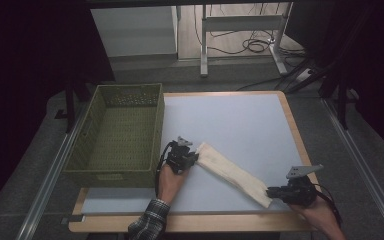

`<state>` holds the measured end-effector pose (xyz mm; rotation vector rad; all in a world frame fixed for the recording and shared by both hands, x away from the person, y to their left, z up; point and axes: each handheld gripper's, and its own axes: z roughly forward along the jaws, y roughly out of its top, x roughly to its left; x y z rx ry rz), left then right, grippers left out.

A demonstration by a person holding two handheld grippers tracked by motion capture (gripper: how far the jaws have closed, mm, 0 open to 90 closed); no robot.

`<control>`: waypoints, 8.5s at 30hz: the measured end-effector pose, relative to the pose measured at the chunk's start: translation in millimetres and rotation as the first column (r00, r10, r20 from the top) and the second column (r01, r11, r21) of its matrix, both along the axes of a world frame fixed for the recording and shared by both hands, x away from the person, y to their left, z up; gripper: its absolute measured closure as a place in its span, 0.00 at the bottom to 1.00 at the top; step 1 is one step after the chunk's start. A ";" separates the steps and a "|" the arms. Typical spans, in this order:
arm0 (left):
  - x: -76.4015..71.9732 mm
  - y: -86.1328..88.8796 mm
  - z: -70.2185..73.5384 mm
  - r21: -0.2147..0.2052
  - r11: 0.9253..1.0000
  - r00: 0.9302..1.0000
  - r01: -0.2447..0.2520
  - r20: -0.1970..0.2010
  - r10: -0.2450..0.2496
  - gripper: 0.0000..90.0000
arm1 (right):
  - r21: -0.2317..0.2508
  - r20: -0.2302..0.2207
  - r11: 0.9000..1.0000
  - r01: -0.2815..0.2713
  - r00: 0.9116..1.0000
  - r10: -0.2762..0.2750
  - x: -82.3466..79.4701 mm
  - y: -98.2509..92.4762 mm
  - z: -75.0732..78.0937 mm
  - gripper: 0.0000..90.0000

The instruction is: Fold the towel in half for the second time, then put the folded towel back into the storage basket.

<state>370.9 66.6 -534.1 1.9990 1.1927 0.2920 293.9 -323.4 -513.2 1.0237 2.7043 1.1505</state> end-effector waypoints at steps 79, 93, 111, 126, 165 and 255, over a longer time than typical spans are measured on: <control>84.0 83.9 165.9 0.251 0.962 0.986 -0.106 0.153 0.068 0.91 | 0.171 0.159 0.983 -0.074 0.986 0.047 59.9 115.6 105.0 0.91; 89.2 135.2 182.6 0.250 0.951 0.974 -0.182 0.180 0.139 0.91 | 0.188 0.151 0.978 -0.092 0.987 0.064 79.3 166.8 115.1 0.91; 101.2 195.5 178.6 0.286 0.923 0.962 -0.256 0.172 0.213 0.91 | 0.218 0.124 0.967 -0.128 0.987 0.103 90.1 241.8 113.6 0.91; 114.2 220.1 174.5 0.340 0.890 0.949 -0.305 0.184 0.255 0.91 | 0.233 0.115 0.961 -0.146 0.986 0.121 90.2 294.3 114.0 0.91; 137.1 212.3 127.7 0.430 0.864 0.964 -0.262 0.155 0.216 0.91 | 0.228 0.057 0.966 -0.119 0.992 0.109 74.5 375.3 60.0 0.90; 56.0 124.7 130.5 0.026 0.999 0.985 -0.034 0.168 0.029 0.05 | 0.079 0.257 0.997 -0.008 0.966 -0.013 65.7 188.9 49.6 0.15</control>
